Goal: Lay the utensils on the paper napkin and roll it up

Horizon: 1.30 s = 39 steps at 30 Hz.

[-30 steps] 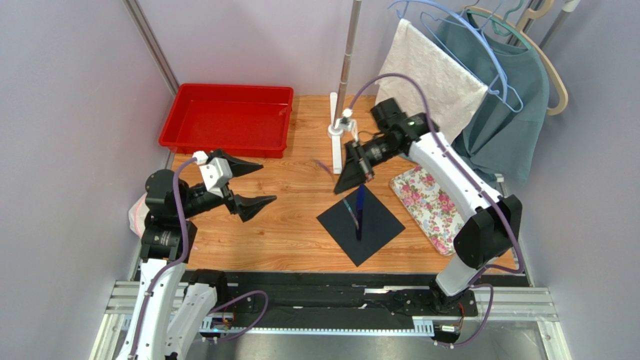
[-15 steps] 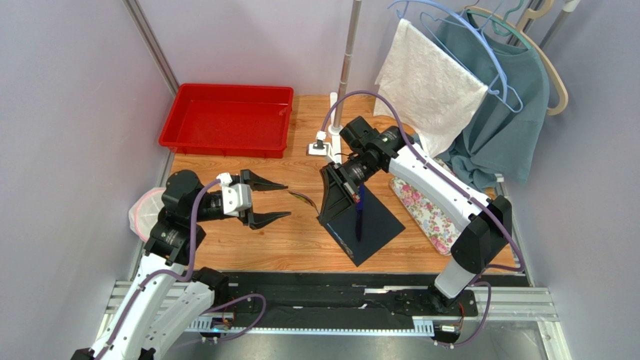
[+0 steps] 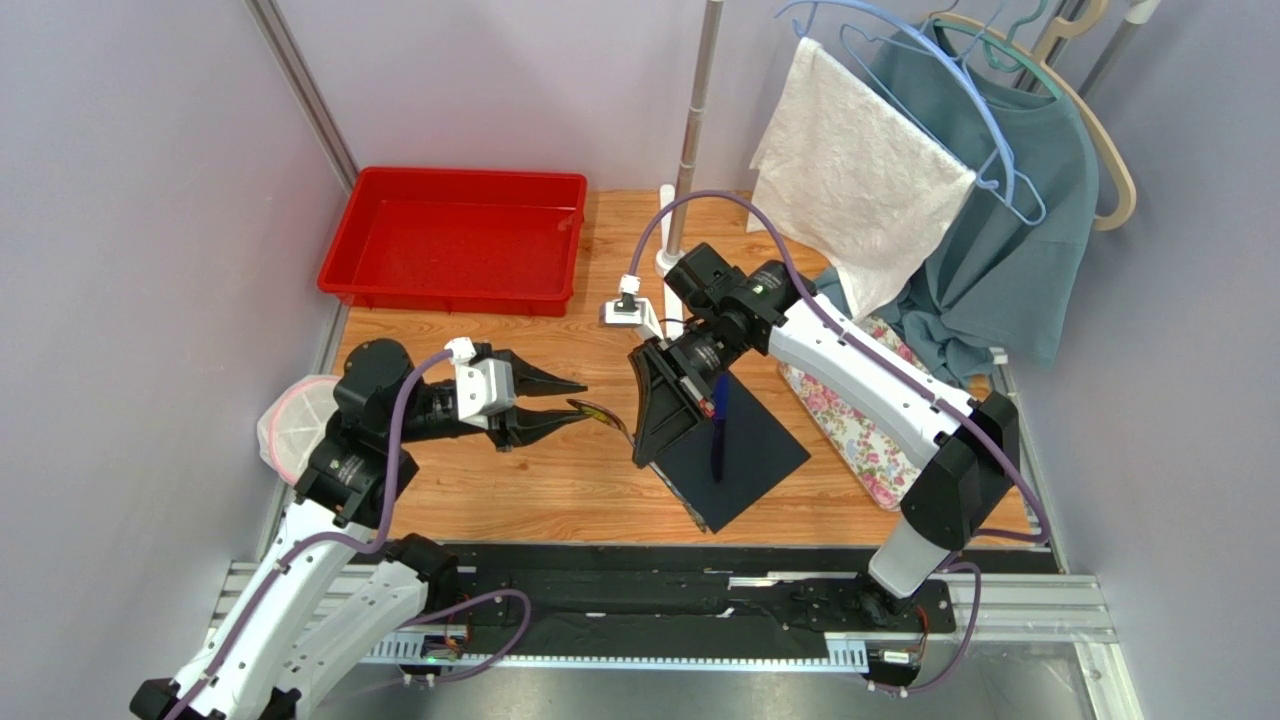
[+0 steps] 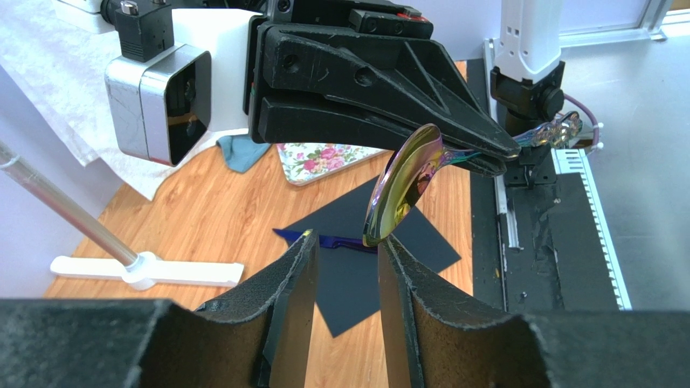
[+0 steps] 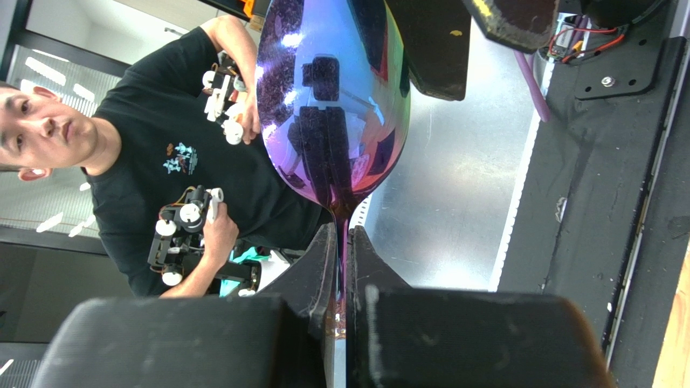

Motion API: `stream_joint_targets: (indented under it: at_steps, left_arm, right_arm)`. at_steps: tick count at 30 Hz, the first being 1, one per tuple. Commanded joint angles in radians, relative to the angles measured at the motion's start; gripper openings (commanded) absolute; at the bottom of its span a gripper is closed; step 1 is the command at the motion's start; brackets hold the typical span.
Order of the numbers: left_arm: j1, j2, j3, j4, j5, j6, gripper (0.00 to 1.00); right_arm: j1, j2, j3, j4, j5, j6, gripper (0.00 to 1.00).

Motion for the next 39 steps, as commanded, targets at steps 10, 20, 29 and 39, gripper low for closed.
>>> stream_joint_targets:
  at_steps: [10, 20, 29, 39]
  left_arm:
    - [-0.024, -0.012, 0.030, 0.094, -0.005, -0.090, 0.48]
    - [-0.025, -0.045, 0.033, 0.051, 0.022, -0.050, 0.58]
    - [-0.025, -0.044, 0.056, -0.053, 0.105, 0.039, 0.62]
    - [-0.025, -0.035, 0.079, -0.070, 0.085, 0.056, 0.64]
  right_arm:
    - [0.033, 0.009, -0.005, -0.019, -0.032, 0.000, 0.00]
    - [0.033, 0.003, -0.025, -0.026, -0.020, -0.011, 0.00]
    - [0.033, 0.006, -0.017, -0.028, -0.011, -0.016, 0.00]
    - [0.036, 0.010, -0.011, -0.040, -0.001, -0.025, 0.00]
